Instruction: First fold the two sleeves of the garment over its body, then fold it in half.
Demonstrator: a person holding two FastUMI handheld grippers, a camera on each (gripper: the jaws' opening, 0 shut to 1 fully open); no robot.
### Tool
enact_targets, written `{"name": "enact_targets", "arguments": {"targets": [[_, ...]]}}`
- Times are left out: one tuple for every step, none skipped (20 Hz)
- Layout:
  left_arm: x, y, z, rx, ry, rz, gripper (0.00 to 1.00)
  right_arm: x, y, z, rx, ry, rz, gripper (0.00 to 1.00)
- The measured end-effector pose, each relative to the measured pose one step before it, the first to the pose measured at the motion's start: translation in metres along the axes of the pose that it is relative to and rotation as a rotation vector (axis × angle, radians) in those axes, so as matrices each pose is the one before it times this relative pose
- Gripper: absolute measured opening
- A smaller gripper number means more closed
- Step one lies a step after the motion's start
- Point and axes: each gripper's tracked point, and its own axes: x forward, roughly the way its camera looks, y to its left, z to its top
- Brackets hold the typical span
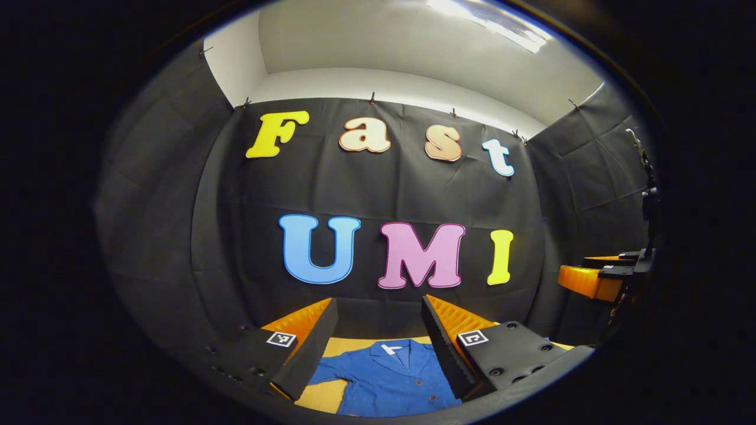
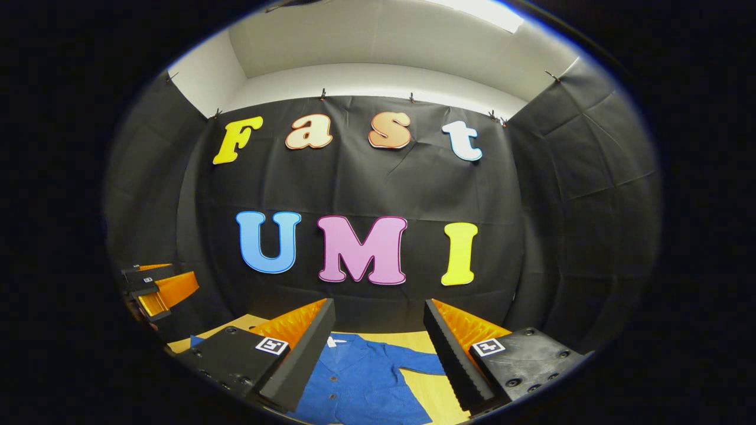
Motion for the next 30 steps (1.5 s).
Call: {"name": "enact_targets", "arguments": {"targets": [[-0.00153,-0.00034,-0.00147,0.00585,0.00526,-0.0014,0.81,0.00093,-0.00169,0.00065,-0.00488,-0.0021,-0.0015,0.96],[-0.00151,0.00319,-0.00076,0.00646,0.00293,0.00505,0.82,0.0008,-0.00086,-0.00044,-0.00572,0.00169,-0.00038,0.96],[-0.00098,0.00153,0.00028,0.00464,0.00123,0.00417,0.82,0.00085,0.00061,-0.00179,-0.00142,0.0052,0.00271,0.96],[-0.00098,0.00225,-0.00114,0.00161,0.00194,0.00803,0.82,0.00078,-0.00016,-0.00071,0.0019,0.00505,0.00292,0.96],[-0.0005,0.00272,0.00038,-0.00223,0.00236,0.00885,0.82,-0.00141,-0.00114,-0.00101,0.00162,0.00267,0.0012,0.96],[-0.00107,0.00147,-0.00185,-0.00371,0.00342,0.00833,0.82,-0.00079,-0.00143,-0.00044,-0.00104,0.00184,0.00049,0.96],[-0.00108,0.00105,-0.00133,-0.00301,0.00316,0.00733,0.82,0.00049,-0.0005,-0.0014,-0.00437,0.00381,-0.00039,0.96],[-0.00076,0.00058,-0.00145,-0.0009,0.00346,0.00472,0.82,-0.00018,-0.00144,-0.00197,-0.0059,0.00565,0.00012,0.96],[-0.0015,0.00007,-0.00198,0.0035,0.00355,0.00213,0.82,0.00105,-0.00187,-0.00339,-0.00464,0.00665,-0.00153,0.96],[-0.00221,0.00007,-0.00237,0.01212,0.00392,0.00215,0.82,0.00043,-0.00221,-0.00199,-0.00077,0.00483,-0.00184,0.96],[-0.00129,0.00033,-0.00175,0.02196,0.00313,0.00525,0.82,0.00157,-0.0025,-0.00289,0.00178,0.00502,-0.0035,0.96],[-0.00172,0.00057,-0.00125,0.0226,0.00361,0.00665,0.82,0.00117,-0.00248,-0.00215,0.00377,0.00547,-0.00448,0.96],[-0.00168,0.0002,0.0001,0.01325,0.0009,0.00253,0.81,0.00273,-0.00262,-0.00272,0.00585,0.00828,-0.00598,0.96],[-0.0015,-0.00305,0.00073,0.00185,-0.00334,-0.00235,0.81,0.00235,-0.00185,-0.00299,0.00735,0.00938,-0.00617,0.96],[-0.00079,-0.00181,0.00056,-0.00176,-0.00113,-0.00051,0.81,0.00362,-0.00094,-0.00325,0.00592,0.00744,-0.00251,0.96],[-0.00044,0.0001,-0.00197,-0.00198,0.00332,0.00367,0.82,0.00356,0.00001,-0.00361,0.00422,0.00993,0.00237,0.96],[-0.00099,-0.00072,-0.00159,-0.00322,0.00516,0.00206,0.82,0.00263,0.00181,-0.00536,0.00366,0.01383,0.00466,0.96],[-0.00015,-0.00097,-0.00094,-0.00216,0.00407,0.00294,0.82,0.00122,0.00181,-0.0048,0.00262,0.01192,0.00858,0.96],[0.00058,-0.00103,0.00107,0.00096,0.00208,0.00288,0.82,0.00256,0.00183,-0.00385,0.00082,0.00914,0.00981,0.96],[-0.00067,-0.00013,0.00044,0.00287,-0.00059,0.00153,0.81,0.00168,-0.00026,-0.00285,-0.00121,0.0049,0.00494,0.94],[0.00005,-0.00091,0.00186,0.00485,-0.00287,0.00159,0.81,0.0014,-0.00114,-0.00417,-0.00275,0.00559,0.003,0.94],[-0.0001,-0.00158,0.00028,0.00477,-0.00344,0.00182,0.81,0.00258,-0.0022,-0.00524,-0.00175,0.00959,-0.00066,0.94],[0.0006,-0.00155,0.00092,0.00247,-0.00005,0.00032,0.81,0.00252,-0.0025,-0.00448,0.0013,0.00976,-0.00068,0.96],[-0.00015,-0.00178,-0.00085,0.00087,0.0008,-0.00113,0.82,0.00335,-0.00199,-0.00676,0.00429,0.02131,-0.00001,0.96],[-0.00049,-0.0027,0.00003,0.00048,0.00098,-0.00138,0.82,0.00376,-0.00016,-0.00957,0.0071,0.03003,0.00344,0.96],[-0.00015,-0.0022,-0.00084,0.00009,0.00221,-0.00007,0.82,0.00307,-0.00018,-0.00774,0.00729,0.02569,0.00719,0.96],[-0.00001,-0.0029,-0.00072,0.00002,0.00293,0.00184,0.82,0.00271,-0.00074,-0.00654,0.00451,0.02043,0.00915,0.97],[-0.00041,-0.00204,-0.00035,0.00005,0.00358,0.0012,0.81,0.00346,-0.00231,-0.00598,0.00242,0.01678,0.00399,0.97],[-0.00068,-0.0034,-0.00043,0.00213,0.0042,0.00114,0.81,0.00662,-0.00226,-0.00735,-0.00109,0.01691,0.00449,0.96],[-0.00135,-0.00107,-0.00111,0.00522,0.00343,0.00464,0.81,0.0064,-0.00282,-0.00497,-0.00141,0.01607,0.00282,0.96]]}}
